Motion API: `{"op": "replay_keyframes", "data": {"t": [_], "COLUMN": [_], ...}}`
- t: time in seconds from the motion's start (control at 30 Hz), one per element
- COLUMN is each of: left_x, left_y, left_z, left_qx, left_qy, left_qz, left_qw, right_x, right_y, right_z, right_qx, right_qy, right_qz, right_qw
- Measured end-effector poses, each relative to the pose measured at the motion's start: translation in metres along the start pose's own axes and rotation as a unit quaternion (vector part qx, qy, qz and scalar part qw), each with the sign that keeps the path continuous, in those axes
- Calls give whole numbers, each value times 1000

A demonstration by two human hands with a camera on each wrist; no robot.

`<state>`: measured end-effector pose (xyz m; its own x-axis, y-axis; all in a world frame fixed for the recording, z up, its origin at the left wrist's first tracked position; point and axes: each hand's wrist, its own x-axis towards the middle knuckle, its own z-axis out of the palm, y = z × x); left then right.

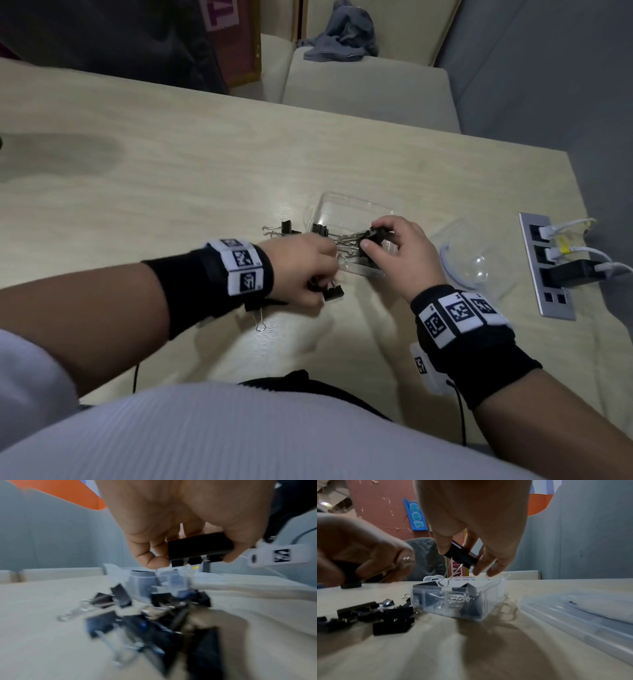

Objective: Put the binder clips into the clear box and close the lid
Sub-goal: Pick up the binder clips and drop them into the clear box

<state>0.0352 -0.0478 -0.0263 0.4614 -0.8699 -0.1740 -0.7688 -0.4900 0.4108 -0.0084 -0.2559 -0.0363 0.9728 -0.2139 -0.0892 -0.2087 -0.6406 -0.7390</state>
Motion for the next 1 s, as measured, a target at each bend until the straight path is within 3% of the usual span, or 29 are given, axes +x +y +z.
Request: {"op": "replay_keyframes", "data": {"t": [0.1, 0.23, 0.53, 0.6, 0.7, 0.87, 1.0], "left_x": [1, 17, 47, 46, 45, 48, 44], "left_y": [-20, -34, -28, -28, -29, -24, -23], "left_z": [-20, -28, -15, -18, -23, -21, -23], "left_qx": [-24, -13, 61, 118, 117, 105, 165], "left_qy": [66, 104, 36, 45, 20, -16, -24], "left_qz": [-20, -63, -78, -116, -181, -166, -139], "left_qw": [997, 992, 994, 985, 976, 980, 976], "right_x": [-2, 0, -8, -10, -11, -12, -14], "right_y": [6, 9, 11, 11, 10, 8, 6], "right_z": [3, 8, 6, 7, 10, 12, 11], "right_qx": [-95, -214, -234, -220, -200, -184, -188], "right_qy": [-49, -99, -107, -107, -101, -111, -129], "right_qz": [-9, -34, -26, -20, -16, -12, -2], "right_qw": [994, 971, 966, 969, 974, 977, 974]}}
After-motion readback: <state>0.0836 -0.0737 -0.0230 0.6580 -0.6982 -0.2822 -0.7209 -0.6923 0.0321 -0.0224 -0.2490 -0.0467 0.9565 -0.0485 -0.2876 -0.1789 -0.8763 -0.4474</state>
